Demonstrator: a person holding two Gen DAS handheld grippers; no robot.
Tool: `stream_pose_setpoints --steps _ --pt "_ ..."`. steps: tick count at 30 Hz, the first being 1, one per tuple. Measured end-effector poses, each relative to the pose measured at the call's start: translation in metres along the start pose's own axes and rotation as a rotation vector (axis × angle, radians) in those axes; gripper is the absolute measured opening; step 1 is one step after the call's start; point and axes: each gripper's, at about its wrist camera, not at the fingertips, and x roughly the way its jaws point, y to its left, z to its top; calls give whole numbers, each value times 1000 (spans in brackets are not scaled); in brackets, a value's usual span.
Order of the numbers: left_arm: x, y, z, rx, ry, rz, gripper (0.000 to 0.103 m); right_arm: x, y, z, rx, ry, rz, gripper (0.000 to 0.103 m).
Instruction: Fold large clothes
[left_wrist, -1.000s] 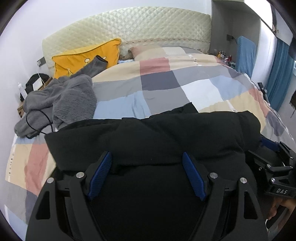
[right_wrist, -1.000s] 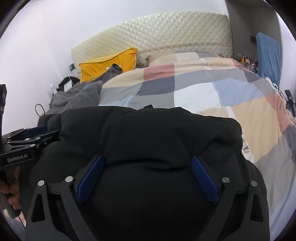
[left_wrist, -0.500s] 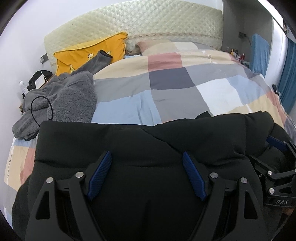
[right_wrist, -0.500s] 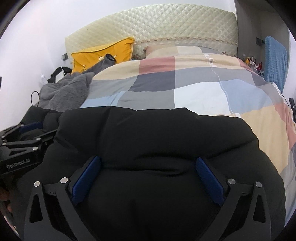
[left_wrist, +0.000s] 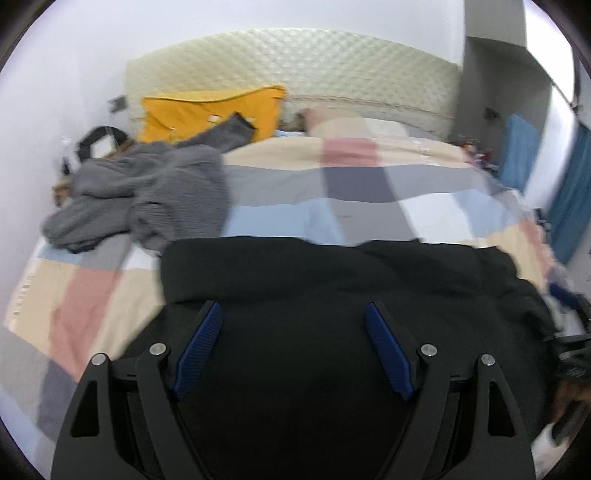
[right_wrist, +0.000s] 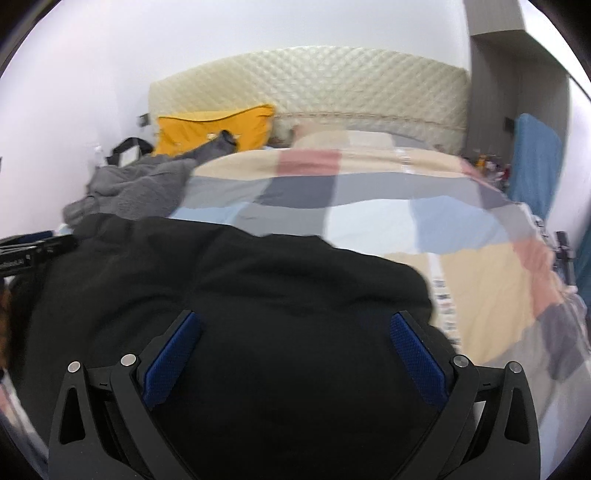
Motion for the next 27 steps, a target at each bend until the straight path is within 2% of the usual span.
stream_pose_setpoints --steps 2,7,17,22,27 --pt "9 7 -5 17 13 50 80 6 -13 -5 45 10 9 103" --pt "28 20 -18 -7 39 32 81 20 -23 -16 93 5 32 103" --pt "35 18 -35 -6 23 23 82 38 -25 -29 109 -14 94 103" --pt "35 20 -37 -19 15 17 83 37 -22 -28 110 -6 84 103" --pt "29 25 -36 -51 11 17 84 25 -18 -21 103 -4 39 103"
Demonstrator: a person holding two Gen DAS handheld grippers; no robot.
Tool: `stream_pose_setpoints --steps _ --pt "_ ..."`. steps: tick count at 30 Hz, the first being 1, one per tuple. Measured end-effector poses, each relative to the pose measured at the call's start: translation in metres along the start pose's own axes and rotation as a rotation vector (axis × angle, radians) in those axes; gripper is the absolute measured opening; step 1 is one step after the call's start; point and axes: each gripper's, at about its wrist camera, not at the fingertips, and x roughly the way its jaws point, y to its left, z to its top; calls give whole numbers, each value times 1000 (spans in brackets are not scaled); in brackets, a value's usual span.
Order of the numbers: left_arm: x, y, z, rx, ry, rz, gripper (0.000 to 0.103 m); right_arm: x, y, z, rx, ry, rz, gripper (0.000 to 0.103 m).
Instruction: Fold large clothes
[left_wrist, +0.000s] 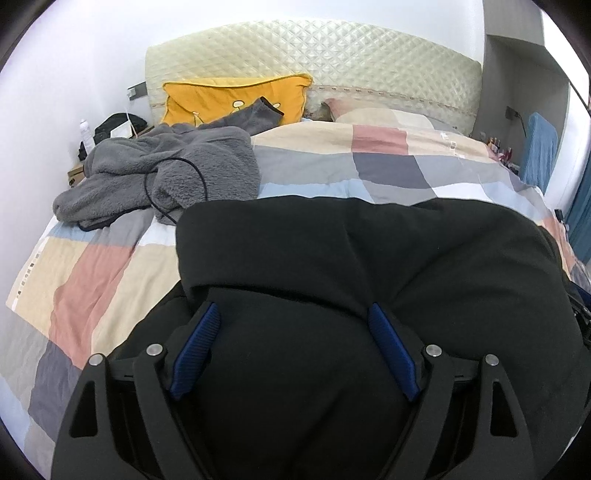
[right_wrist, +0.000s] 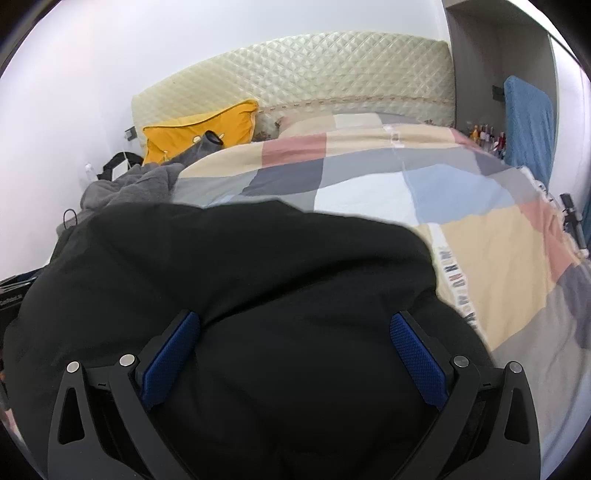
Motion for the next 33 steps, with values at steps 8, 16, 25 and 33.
stream_pose_setpoints --steps 8,16,25,33 --pt "-30 5 13 -44 0 5 87 -46 9 28 23 -80 13 103" --pt "-108 0 27 -36 -82 -13 93 -113 29 42 52 -137 38 103" --pt "-249 -23 42 39 -259 -98 103 -255 75 70 -22 -333 64 103" --pt "-343 -38 28 61 -358 -172 103 -350 109 60 -82 -461 92 103"
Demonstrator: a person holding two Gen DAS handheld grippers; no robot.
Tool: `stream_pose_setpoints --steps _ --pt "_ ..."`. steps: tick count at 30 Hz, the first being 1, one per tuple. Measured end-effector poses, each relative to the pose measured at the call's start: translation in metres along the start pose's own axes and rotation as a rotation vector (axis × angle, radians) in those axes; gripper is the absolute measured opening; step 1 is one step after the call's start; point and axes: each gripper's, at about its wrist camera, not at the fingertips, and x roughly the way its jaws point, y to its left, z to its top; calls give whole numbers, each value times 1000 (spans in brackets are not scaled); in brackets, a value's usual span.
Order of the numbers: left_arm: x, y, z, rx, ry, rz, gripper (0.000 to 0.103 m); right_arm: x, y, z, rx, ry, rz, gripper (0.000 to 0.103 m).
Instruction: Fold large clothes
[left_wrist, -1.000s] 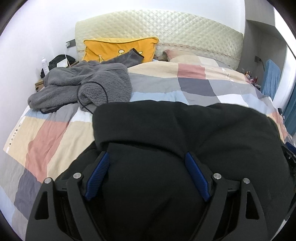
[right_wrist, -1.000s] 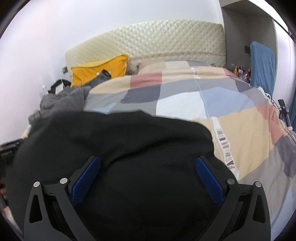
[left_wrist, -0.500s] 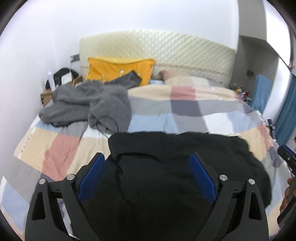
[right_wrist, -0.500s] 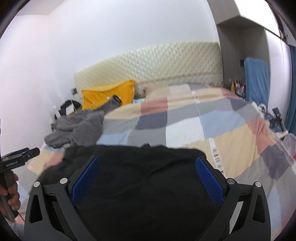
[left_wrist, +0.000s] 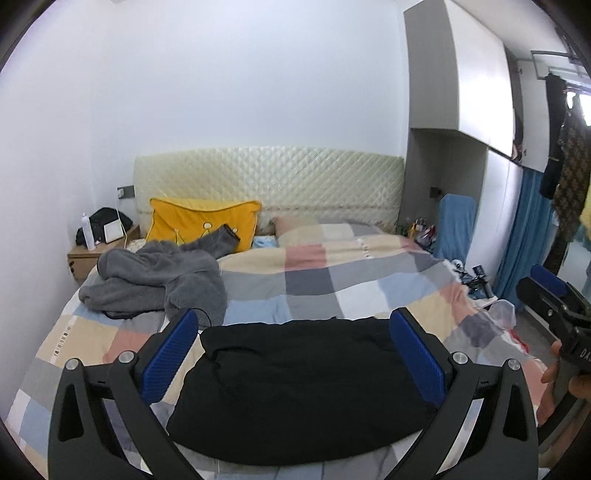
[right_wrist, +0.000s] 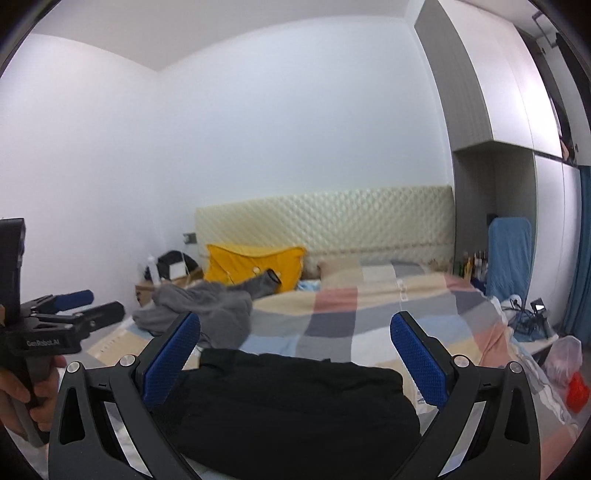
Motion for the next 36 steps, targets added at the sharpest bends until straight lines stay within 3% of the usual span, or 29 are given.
stream_pose_setpoints --steps 11,15,27,36 --pt "-65 -18 -18 3 -44 -43 103 -64 32 -11 -6 -51 61 103" --pt "-63 -16 -30 -28 1 -88 103 -72 37 -25 -11 -25 60 103" --pt "-57 -20 -78 -42 87 -38 103 -61 37 -84 54 120 49 103" --pt "-43 -16 -108 -83 159 -31 103 -63 33 -110 74 149 8 103"
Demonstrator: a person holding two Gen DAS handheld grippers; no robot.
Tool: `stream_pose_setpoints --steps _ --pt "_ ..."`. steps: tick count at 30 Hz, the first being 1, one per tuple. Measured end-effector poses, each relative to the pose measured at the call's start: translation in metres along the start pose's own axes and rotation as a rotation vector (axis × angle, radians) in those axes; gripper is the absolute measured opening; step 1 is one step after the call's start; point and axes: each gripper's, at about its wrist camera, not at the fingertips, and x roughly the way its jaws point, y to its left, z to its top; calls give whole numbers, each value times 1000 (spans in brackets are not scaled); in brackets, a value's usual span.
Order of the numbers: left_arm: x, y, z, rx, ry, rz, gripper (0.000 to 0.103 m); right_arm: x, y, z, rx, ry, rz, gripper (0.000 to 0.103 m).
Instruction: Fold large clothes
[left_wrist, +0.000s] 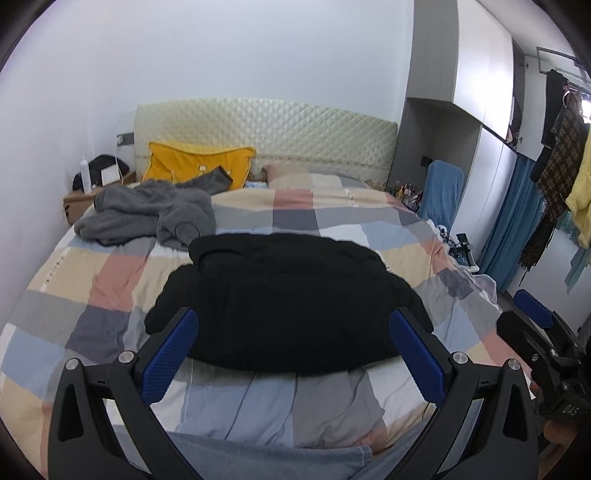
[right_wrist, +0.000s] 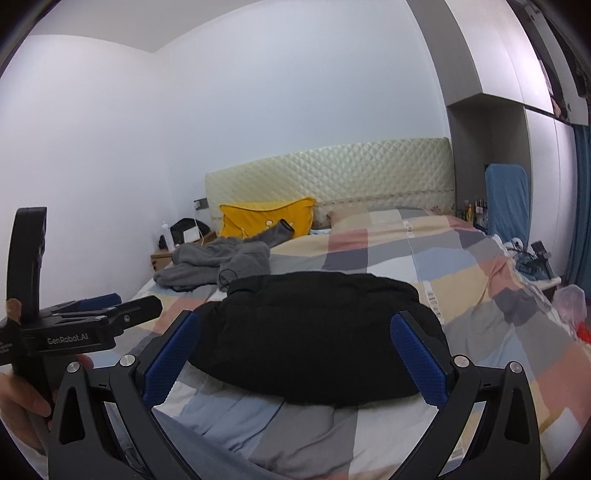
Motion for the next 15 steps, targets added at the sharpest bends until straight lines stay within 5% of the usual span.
stream_pose_setpoints --steps 15 --pt "22 6 -26 -19 53 33 103 12 -16 -29 27 29 -58 103"
